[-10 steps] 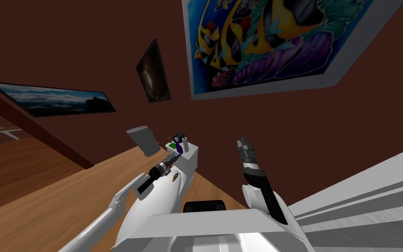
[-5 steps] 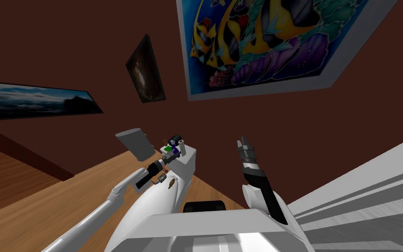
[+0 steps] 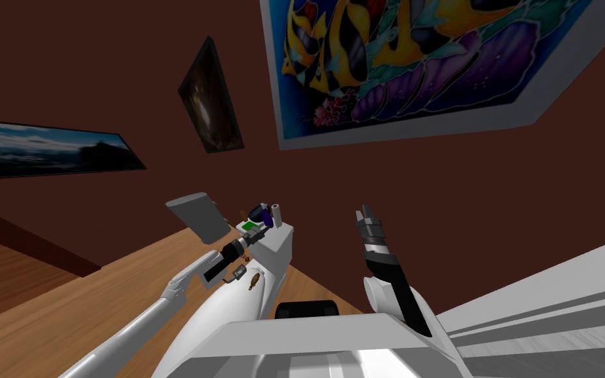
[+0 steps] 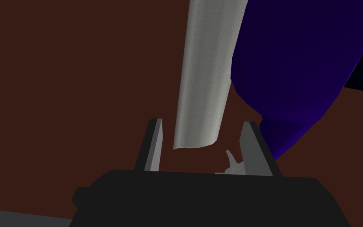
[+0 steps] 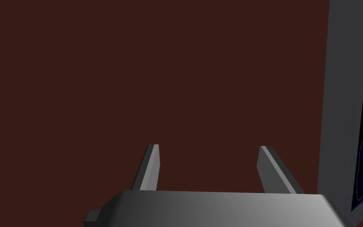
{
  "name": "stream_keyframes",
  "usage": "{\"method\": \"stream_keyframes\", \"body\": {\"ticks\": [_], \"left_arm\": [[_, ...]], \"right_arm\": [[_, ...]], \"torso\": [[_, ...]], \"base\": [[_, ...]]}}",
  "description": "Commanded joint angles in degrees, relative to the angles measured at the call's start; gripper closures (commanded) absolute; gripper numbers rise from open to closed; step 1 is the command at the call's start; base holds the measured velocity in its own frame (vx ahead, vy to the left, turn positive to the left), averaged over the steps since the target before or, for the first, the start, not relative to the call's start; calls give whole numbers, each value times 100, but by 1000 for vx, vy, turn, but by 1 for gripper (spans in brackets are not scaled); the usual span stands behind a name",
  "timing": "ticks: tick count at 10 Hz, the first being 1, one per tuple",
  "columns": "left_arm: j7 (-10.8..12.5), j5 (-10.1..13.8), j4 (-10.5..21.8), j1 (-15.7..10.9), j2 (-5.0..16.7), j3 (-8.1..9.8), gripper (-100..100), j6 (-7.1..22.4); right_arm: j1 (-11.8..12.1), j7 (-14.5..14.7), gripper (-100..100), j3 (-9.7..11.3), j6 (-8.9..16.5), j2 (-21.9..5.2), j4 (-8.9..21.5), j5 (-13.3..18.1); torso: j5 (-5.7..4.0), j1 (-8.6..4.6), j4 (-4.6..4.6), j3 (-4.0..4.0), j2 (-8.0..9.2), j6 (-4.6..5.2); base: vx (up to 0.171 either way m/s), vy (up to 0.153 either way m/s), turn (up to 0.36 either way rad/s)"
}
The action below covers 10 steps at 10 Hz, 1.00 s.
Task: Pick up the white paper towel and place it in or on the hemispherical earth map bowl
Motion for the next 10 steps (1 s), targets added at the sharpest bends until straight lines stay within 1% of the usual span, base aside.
{"method": "stream_keyframes", "body": {"ticks": [1,4,5,6,7,8,10], "left_arm": [[0,0,0,0,0,0,100,0],[0,0,0,0,0,0,100,0],[0,0,0,0,0,0,0,0],[33,0,186,-177,7,-41,-100,-81],[48,0,275,-260,10,-60,-100,-119],[88,4,491,-461,15,-108,-100,-209],[140,15,745,-697,21,-165,-100,-314]], "right_arm": [[0,0,0,0,0,0,0,0],[0,0,0,0,0,0,0,0],[0,0,0,0,0,0,0,0],[0,0,0,0,0,0,0,0],[-1,0,0,0,0,0,0,0],[-1,0,0,0,0,0,0,0],[-2,0,0,0,0,0,0,0]], "torso": [[0,0,0,0,0,0],[0,0,1,2,3,0],[0,0,1,2,4,0],[0,0,1,2,4,0],[1,9,4,13,24,-1],[2,10,9,23,41,-1],[3,14,15,38,66,-1]], "base": [[0,0,0],[0,0,0],[0,0,0],[-74,24,44],[-121,27,42],[-151,28,62],[-183,37,38]]}}
